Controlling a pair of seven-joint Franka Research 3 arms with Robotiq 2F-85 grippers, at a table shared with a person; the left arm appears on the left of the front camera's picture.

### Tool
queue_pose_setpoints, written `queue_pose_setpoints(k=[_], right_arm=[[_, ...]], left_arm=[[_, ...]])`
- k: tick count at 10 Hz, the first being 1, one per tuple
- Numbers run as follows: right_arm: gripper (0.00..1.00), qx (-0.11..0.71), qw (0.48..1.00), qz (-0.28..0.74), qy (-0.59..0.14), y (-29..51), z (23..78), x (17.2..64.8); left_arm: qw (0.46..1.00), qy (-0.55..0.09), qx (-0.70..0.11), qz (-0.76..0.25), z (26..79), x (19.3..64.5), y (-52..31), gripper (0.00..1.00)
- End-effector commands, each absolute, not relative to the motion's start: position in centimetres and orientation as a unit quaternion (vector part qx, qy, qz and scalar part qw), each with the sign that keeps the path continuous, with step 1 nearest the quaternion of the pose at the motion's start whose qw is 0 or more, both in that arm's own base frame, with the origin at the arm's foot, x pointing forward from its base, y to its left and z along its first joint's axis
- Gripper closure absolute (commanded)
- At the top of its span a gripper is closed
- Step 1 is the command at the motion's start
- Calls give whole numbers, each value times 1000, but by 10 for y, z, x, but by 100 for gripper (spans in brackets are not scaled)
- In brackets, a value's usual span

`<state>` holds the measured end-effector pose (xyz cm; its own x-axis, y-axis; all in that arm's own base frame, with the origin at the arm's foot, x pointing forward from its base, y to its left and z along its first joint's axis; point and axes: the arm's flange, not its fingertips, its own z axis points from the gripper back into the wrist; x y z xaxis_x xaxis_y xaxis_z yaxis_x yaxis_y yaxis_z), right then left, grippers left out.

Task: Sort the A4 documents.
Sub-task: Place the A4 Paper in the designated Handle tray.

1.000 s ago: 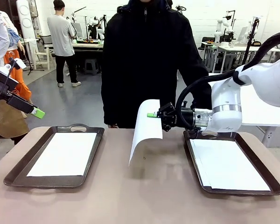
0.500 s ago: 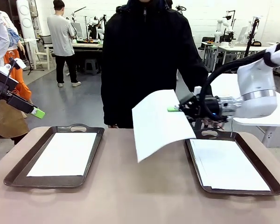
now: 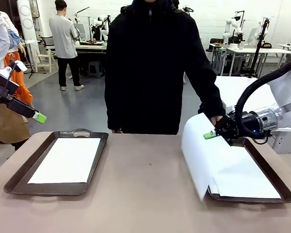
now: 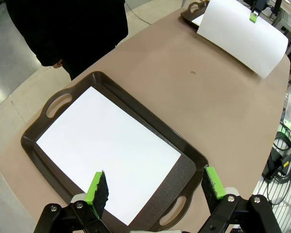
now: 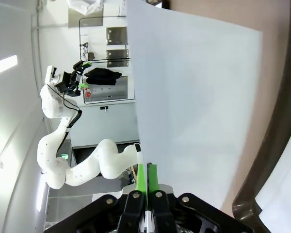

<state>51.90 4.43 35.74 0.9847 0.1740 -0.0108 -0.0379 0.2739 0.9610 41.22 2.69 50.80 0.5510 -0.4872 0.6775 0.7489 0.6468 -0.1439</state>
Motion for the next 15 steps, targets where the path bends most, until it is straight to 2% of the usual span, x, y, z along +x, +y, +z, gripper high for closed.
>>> queue_pose_setpoints(k=[1, 10, 15], right_arm=[[99, 582, 809, 54, 54, 43, 338, 519], [99, 386, 922, 30, -23, -53, 350, 519], [99, 349, 937, 5, -7, -82, 335, 517]], left_arm=[[854, -304, -207, -367, 507, 411, 27, 0], [854, -304, -207, -367, 507, 411, 27, 0], [854, -304, -207, -367, 507, 411, 27, 0]])
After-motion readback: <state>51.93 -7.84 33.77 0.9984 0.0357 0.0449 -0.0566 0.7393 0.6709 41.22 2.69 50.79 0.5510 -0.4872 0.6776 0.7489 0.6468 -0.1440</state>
